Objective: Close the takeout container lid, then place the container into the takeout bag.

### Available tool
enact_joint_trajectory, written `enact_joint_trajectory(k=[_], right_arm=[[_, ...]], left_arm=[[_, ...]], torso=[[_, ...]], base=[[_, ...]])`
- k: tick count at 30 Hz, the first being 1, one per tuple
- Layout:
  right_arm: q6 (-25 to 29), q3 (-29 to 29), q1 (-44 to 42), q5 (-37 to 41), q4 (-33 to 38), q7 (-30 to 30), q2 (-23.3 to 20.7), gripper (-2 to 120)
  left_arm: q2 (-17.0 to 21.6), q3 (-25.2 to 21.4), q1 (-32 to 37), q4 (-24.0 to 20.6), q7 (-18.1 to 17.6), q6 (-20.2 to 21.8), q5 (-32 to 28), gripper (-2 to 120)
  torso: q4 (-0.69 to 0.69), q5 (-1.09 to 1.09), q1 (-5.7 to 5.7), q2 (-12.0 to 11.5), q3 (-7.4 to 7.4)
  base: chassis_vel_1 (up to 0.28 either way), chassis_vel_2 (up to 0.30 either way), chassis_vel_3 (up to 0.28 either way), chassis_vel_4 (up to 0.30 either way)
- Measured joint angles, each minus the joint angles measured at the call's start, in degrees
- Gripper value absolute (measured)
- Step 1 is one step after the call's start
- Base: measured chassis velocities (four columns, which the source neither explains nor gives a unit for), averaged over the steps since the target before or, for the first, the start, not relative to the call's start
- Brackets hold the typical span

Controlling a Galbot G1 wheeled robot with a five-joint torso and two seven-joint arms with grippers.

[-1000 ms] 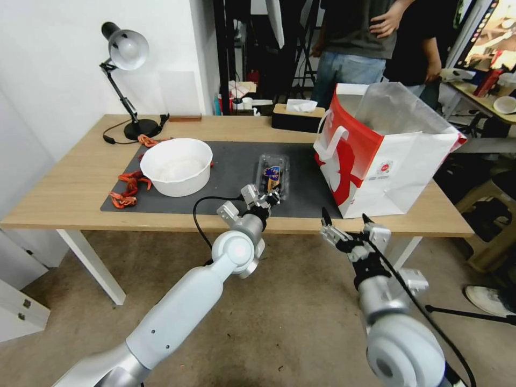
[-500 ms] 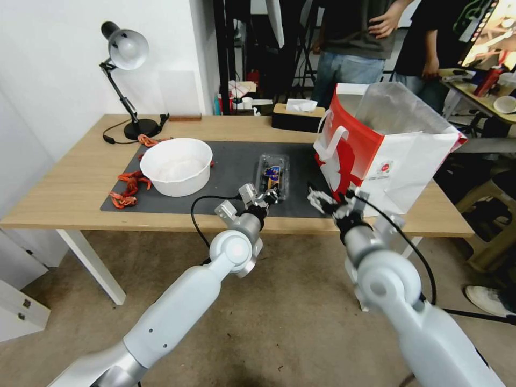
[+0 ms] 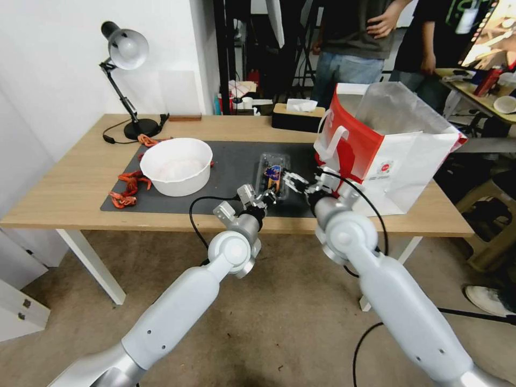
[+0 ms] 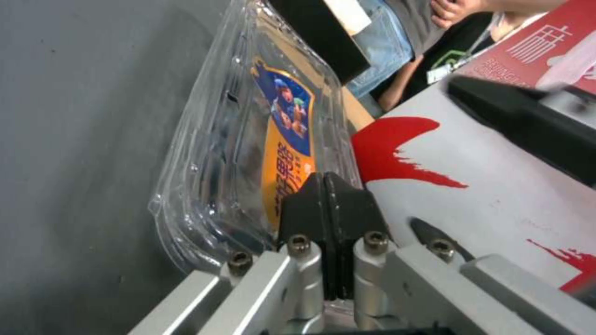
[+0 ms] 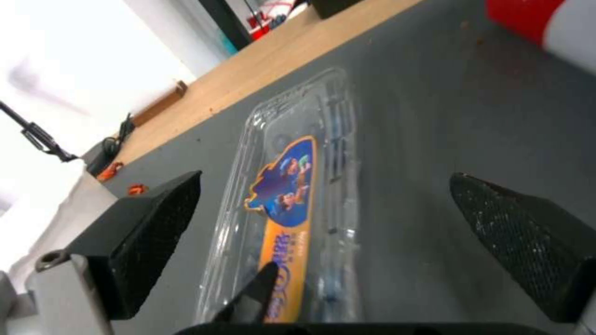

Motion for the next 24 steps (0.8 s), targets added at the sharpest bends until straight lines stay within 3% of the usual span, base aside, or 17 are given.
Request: enact_joint_trajectory(k=[5,11,13,15,24], right_arm=[[-0.6,-0.8,1.4,0.3,-2.7,0.7,1.9,95],[-0.8,-1.1,1.9,-0.2,-5.8,0.8,4.5,70],[-0.9,-1.1,1.9,-0.4,-6.2,0.8,4.7,68],[-0.9,-1.0,1.9,-0.9,-7.2,0.7,5.4,56],[-0.8,-0.6,1.6,-1.6,-8.0,0.1,5.8,24]], left_arm=[[0.1,-0.1,0.0,-0.1,0.0,0.0,0.0,0],[0.2,-0.1,0.1,-0.3,0.0,-0.1,0.0,0],[0.3,-0.1,0.1,-0.3,0.0,-0.1,0.0,0],[0.3,-0.1,0.2,-0.3,0.0,-0.1,0.0,0],[0.3,-0.1,0.2,-0.4,0.0,-0.1,0.1,0]], torso=[[0.00,0.01,0.00,0.0,0.00],[0.00,0.01,0.00,0.0,0.00],[-0.01,0.01,0.00,0.0,0.00],[0.00,0.01,0.00,0.0,-0.01],[0.00,0.01,-0.01,0.0,-0.01]], base=[[0.000,0.000,0.000,0.000],[0.000,0.000,0.000,0.000],[0.000,0.000,0.000,0.000],[0.000,0.000,0.000,0.000],[0.000,0.000,0.000,0.000]])
